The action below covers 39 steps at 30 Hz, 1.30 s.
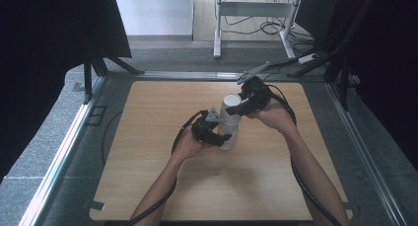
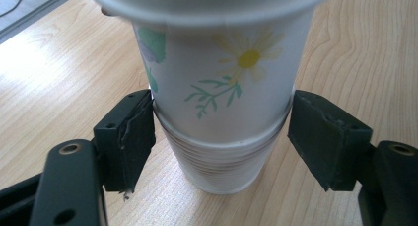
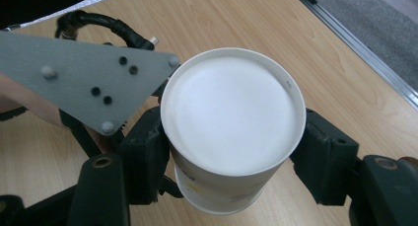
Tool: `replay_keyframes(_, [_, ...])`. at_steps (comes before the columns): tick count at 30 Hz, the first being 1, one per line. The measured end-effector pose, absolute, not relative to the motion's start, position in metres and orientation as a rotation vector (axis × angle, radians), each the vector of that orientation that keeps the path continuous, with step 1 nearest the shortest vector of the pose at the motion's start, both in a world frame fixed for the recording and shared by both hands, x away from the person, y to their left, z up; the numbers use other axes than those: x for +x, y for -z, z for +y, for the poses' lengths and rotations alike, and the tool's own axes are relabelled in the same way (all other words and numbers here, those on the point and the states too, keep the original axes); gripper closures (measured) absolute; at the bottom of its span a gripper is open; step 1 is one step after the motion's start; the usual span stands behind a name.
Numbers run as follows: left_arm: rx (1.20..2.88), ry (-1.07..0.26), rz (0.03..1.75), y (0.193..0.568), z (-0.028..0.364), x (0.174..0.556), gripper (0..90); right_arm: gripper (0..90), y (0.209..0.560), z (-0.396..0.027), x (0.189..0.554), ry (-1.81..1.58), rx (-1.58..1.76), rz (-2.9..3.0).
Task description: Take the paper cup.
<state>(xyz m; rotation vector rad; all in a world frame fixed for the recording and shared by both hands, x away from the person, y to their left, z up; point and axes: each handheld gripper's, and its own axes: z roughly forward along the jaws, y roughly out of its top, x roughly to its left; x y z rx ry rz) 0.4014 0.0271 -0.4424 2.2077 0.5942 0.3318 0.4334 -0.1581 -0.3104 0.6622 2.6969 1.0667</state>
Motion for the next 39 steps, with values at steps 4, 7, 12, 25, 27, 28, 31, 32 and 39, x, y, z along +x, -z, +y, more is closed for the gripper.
replay_keyframes(4, [2.216,-0.315,0.597,0.442,0.028,0.403,19.2,35.4,0.302,-0.158,0.431,-1.068,0.633,2.693])
replay_keyframes(7, [2.215,-0.297,0.590,0.440,0.030,0.402,14.2,35.4,0.295,-0.158,0.429,-1.074,0.623,2.689])
replay_keyframes(12, [2.201,-0.287,0.582,0.432,0.034,0.400,11.9,35.4,0.285,-0.161,0.425,-1.083,0.601,2.679])
replay_keyframes(25, [2.196,-0.238,0.553,0.411,0.051,0.386,1.2,35.4,0.259,-0.166,0.401,-1.114,0.531,2.692])
replay_keyframes(27, [2.200,-0.241,0.548,0.410,0.053,0.385,1.2,35.4,0.258,-0.166,0.400,-1.116,0.526,2.692])
replay_keyframes(28, [2.200,-0.244,0.551,0.409,0.054,0.383,1.1,35.4,0.258,-0.167,0.398,-1.113,0.523,2.697])
replay_keyframes(31, [2.189,-0.237,0.551,0.407,0.059,0.378,0.8,35.4,0.257,-0.168,0.394,-1.114,0.515,2.698])
replay_keyframes(32, [2.188,-0.234,0.551,0.407,0.060,0.377,0.7,35.4,0.257,-0.169,0.392,-1.117,0.511,2.699])
replay_keyframes(39, [2.164,-0.214,0.540,0.405,0.071,0.366,0.0,35.4,0.260,-0.173,0.381,-1.126,0.481,2.708])
